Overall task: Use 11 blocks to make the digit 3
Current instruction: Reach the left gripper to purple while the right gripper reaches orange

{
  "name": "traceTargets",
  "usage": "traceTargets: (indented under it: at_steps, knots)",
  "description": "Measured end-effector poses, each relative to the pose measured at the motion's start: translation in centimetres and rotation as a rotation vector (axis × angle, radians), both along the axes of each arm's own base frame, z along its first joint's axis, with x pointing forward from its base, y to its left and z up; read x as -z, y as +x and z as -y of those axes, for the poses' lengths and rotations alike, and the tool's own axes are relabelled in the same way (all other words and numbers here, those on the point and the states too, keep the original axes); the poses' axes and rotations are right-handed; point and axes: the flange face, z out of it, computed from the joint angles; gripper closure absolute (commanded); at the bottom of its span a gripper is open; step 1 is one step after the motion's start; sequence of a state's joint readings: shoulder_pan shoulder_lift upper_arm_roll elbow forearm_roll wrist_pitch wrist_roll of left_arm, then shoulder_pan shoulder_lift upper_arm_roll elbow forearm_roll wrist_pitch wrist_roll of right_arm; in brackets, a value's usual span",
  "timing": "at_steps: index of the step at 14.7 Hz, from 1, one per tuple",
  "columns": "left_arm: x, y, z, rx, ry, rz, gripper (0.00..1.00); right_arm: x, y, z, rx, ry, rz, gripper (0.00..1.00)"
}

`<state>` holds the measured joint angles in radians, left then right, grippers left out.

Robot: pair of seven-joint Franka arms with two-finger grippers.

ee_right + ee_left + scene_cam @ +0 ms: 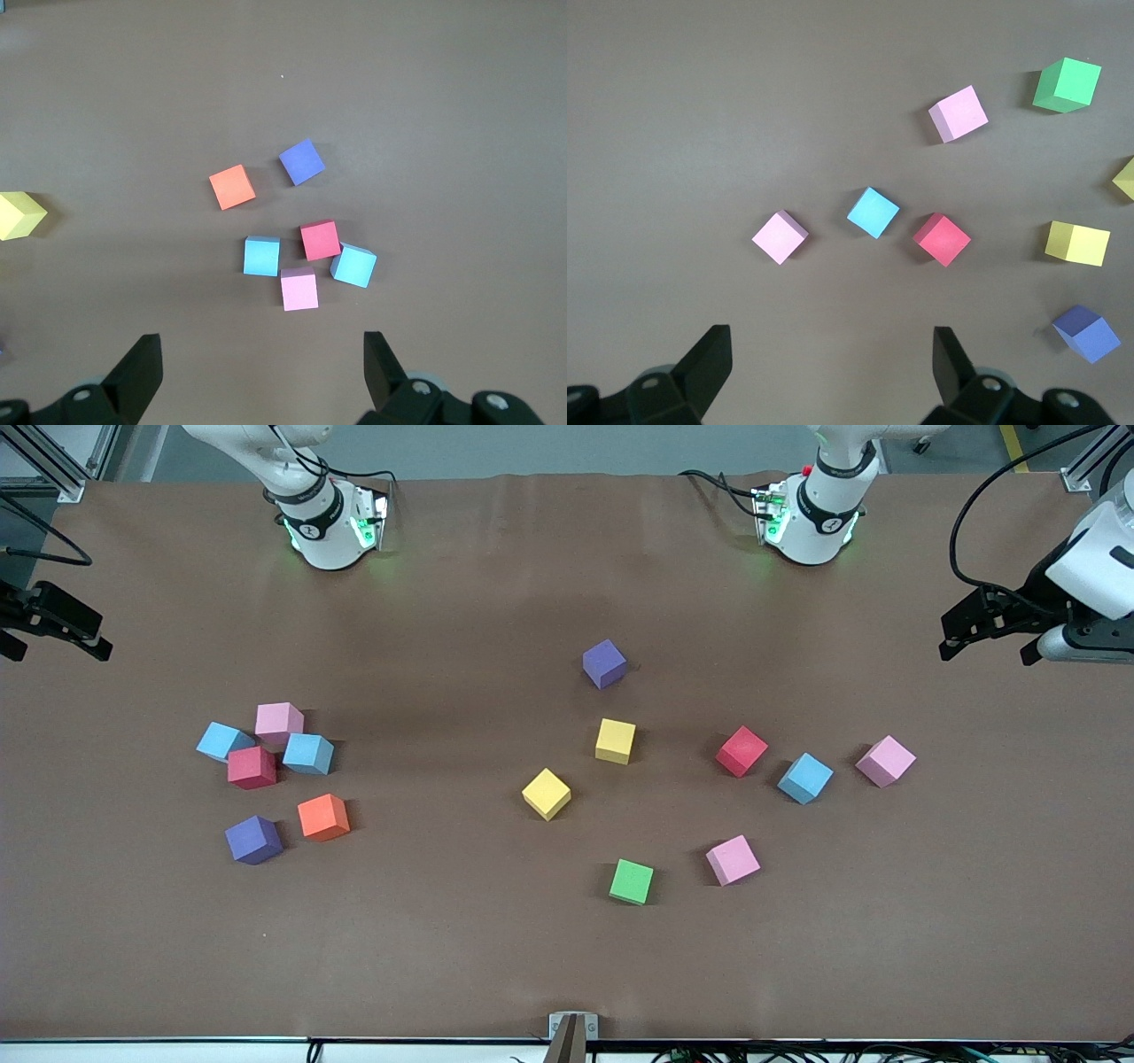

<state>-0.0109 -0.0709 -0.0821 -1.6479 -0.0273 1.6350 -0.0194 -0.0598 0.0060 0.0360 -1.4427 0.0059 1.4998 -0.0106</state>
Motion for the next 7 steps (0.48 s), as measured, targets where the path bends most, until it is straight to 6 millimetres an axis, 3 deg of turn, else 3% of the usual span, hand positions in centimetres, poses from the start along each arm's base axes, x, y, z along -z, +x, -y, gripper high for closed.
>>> traceTargets:
  at_steps: [7]
  knots:
    - [-0.46, 0.13, -0.30, 0.001, 0.007, -0.024, 0.00, 0.00, 0.00, 0.01, 0.000, 0.000, 0.000, 0.00]
